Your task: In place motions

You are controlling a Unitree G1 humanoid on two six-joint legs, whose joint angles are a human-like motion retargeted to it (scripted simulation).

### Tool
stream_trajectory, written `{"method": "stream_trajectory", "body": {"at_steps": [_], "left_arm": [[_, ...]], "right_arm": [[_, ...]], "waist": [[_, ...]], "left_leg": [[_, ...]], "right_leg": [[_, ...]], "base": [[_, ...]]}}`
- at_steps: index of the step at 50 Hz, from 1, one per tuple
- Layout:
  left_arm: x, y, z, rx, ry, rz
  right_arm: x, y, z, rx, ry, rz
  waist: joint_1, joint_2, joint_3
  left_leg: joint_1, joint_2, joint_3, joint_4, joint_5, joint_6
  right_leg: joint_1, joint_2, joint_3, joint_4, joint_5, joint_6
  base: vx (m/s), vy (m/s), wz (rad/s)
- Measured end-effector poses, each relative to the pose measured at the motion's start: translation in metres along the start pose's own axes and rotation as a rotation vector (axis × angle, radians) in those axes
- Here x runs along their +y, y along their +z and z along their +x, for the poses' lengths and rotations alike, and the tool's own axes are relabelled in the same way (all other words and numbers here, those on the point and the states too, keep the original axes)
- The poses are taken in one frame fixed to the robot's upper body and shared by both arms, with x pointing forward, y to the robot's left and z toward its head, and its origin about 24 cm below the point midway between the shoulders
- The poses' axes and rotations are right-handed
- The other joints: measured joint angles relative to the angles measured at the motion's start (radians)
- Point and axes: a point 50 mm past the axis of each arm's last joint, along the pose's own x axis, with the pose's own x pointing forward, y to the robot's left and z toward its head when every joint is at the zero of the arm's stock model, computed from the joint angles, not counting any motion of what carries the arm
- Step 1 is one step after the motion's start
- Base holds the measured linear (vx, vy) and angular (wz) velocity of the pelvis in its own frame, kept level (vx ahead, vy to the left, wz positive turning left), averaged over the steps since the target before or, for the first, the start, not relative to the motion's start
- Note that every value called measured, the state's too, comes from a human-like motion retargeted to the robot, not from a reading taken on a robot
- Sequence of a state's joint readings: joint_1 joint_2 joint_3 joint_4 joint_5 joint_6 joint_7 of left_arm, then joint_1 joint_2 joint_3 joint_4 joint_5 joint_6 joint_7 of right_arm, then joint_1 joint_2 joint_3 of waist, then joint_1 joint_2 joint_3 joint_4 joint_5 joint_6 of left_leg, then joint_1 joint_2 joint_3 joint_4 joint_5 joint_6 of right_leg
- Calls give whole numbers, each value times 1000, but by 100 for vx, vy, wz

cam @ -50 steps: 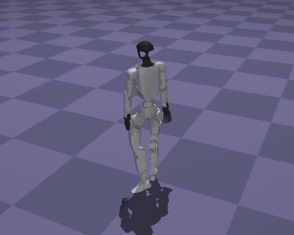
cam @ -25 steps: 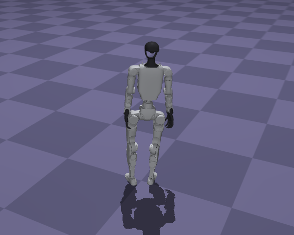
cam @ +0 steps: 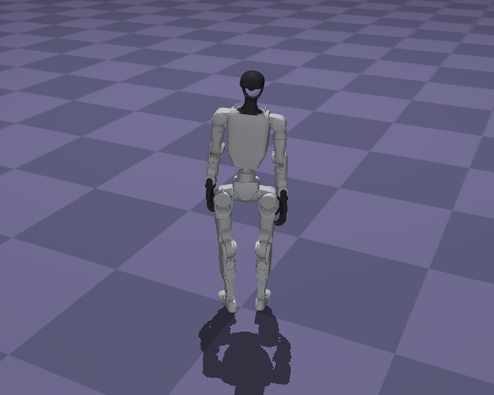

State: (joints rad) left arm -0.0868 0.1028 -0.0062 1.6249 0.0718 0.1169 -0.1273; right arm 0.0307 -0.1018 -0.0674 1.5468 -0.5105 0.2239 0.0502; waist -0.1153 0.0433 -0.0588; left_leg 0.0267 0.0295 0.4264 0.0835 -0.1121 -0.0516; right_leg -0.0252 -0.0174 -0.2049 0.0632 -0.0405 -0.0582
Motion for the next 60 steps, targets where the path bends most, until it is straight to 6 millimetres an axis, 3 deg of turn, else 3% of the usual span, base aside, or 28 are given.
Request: {"method": "stream_trajectory", "body": {"at_steps": [13,18,22,25,30,33,37,41,44,47,50,52,57,60], "left_arm": [[1,6,0,-29,-21,83],[0,13,-1,-56,-18,100],[-3,22,-2,-86,-18,106],[-7,24,-1,-103,-7,108],[-6,15,0,-92,40,92],[0,5,1,-55,101,51],[5,-16,2,7,152,-26],[4,-47,2,101,152,-115],[0,-67,2,169,145,-154],[-7,-78,2,207,119,-157],[-10,-69,3,183,77,-109],[-8,-60,3,151,65,-60],[-2,-29,3,53,67,50],[-5,-7,3,-26,49,56]], "right_arm": [[-17,38,-8,-147,-31,5],[-21,36,-8,-140,-41,20],[-23,20,-5,-89,-39,46],[-22,0,-2,-20,-34,53],[-21,-29,1,84,-45,41],[-22,-37,2,106,-50,46],[-26,-35,2,94,-59,41],[-34,-19,0,31,-59,20],[-39,-3,-3,-41,-63,22],[-45,11,-5,-107,-70,30],[-44,27,-9,-142,-75,47],[-40,33,-10,-154,-69,78],[-31,34,-8,-160,-42,94],[-36,31,-8,-149,-82,61]], "waist": [[14,-8,30],[51,-10,54],[83,-10,71],[110,-19,67],[91,-32,35],[78,-45,22],[92,-74,9],[77,-84,-23],[77,-34,-38],[93,5,-39],[99,4,-29],[89,-3,-34],[149,-25,-18],[186,-8,-2]], "left_leg": [[-34,15,-79,21,0,-6],[-96,5,-171,47,34,-5],[-136,-18,-240,38,70,-11],[-136,26,-25,24,34,-12],[-94,113,418,11,10,-83],[-54,126,603,22,43,-65],[0,134,695,70,83,-1],[51,127,744,99,146,48],[59,108,692,13,136,-42],[61,60,654,-87,106,-37],[34,42,539,-98,93,-35],[24,36,551,-89,77,-29],[14,12,468,-73,35,-5],[18,27,437,-72,17,2]], "right_leg": [[32,7,-83,-17,-5,-19],[63,6,-178,-46,-13,-37],[93,-6,-313,-66,-34,-40],[114,-25,-433,-80,-55,-34],[138,-49,-629,-107,-88,-8],[156,-61,-732,-116,-103,13],[171,-95,-808,-113,-113,37],[175,-120,-880,-95,-119,68],[181,-76,-902,-76,-129,85],[197,-53,-905,-59,-119,98],[209,-59,-903,-52,-93,108],[217,-64,-932,-53,-74,117],[260,-84,-981,-23,3,118],[279,-107,-996,57,106,91]], "base": [[-5,-5,29],[-15,-5,94],[-14,0,169],[-7,8,212],[-2,14,270],[3,13,247],[9,12,159],[20,19,129],[21,18,69],[34,31,35],[15,18,53],[30,29,102],[31,18,79],[25,21,69]]}}
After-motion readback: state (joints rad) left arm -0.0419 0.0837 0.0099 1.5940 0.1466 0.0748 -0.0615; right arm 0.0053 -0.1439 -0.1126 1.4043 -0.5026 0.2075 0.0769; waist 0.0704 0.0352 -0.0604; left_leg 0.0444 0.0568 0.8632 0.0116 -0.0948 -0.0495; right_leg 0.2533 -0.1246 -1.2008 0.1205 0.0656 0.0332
